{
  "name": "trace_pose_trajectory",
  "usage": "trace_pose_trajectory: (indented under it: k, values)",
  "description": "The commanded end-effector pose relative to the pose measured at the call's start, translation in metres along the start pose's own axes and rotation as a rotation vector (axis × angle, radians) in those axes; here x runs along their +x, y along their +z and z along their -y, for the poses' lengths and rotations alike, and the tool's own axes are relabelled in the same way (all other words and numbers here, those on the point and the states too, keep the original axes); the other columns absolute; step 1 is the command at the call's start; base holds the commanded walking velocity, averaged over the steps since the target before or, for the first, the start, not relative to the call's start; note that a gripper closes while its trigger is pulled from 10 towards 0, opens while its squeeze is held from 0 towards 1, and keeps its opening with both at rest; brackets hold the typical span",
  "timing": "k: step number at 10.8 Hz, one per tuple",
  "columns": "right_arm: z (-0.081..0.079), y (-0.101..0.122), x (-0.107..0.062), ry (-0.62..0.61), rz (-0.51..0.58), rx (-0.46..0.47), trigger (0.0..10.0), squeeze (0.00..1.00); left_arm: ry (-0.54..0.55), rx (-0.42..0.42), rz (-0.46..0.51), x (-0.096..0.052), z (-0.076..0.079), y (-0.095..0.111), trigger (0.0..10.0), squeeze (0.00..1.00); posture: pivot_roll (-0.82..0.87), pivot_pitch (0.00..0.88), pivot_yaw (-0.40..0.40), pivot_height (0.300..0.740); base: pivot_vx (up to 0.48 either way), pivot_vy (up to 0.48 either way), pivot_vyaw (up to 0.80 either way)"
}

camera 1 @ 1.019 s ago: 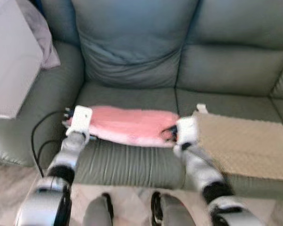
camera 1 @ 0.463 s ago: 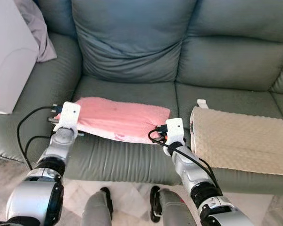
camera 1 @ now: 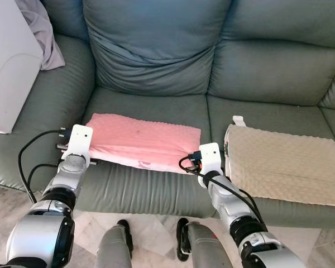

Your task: Move the pillow to the sofa

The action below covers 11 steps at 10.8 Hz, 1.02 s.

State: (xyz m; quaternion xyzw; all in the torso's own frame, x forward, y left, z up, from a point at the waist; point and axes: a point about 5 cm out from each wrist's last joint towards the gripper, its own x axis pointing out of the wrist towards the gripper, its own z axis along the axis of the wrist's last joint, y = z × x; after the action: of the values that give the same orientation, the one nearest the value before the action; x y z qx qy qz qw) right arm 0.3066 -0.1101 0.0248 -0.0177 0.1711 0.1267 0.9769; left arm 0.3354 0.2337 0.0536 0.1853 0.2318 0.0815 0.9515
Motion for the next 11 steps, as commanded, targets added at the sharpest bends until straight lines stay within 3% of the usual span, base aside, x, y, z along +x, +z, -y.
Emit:
trace_pose_trajectory:
  k: [1,8,11]
  values:
    - [0.01,-0.006,-0.003,-0.054,-0.026,0.017,10.0,1.0,0.039,0.013,-0.028,0.0,-0.011,-0.005,10.0,1.0,-0.01,0.282,-0.038,0.74,0.0,0.0,0.0]
    - [0.016,0.0,-0.001,-0.083,-0.011,0.013,10.0,1.0,0.074,0.0,-0.017,0.0,-0.02,-0.004,10.0,1.0,-0.01,0.235,-0.045,0.74,0.0,0.0,0.0]
    - [-0.003,0.004,0.001,0.028,0.005,0.056,10.0,1.0,0.146,-0.038,0.085,-0.004,-0.037,0.004,10.0,1.0,0.0,0.218,-0.05,0.74,0.0,0.0,0.0]
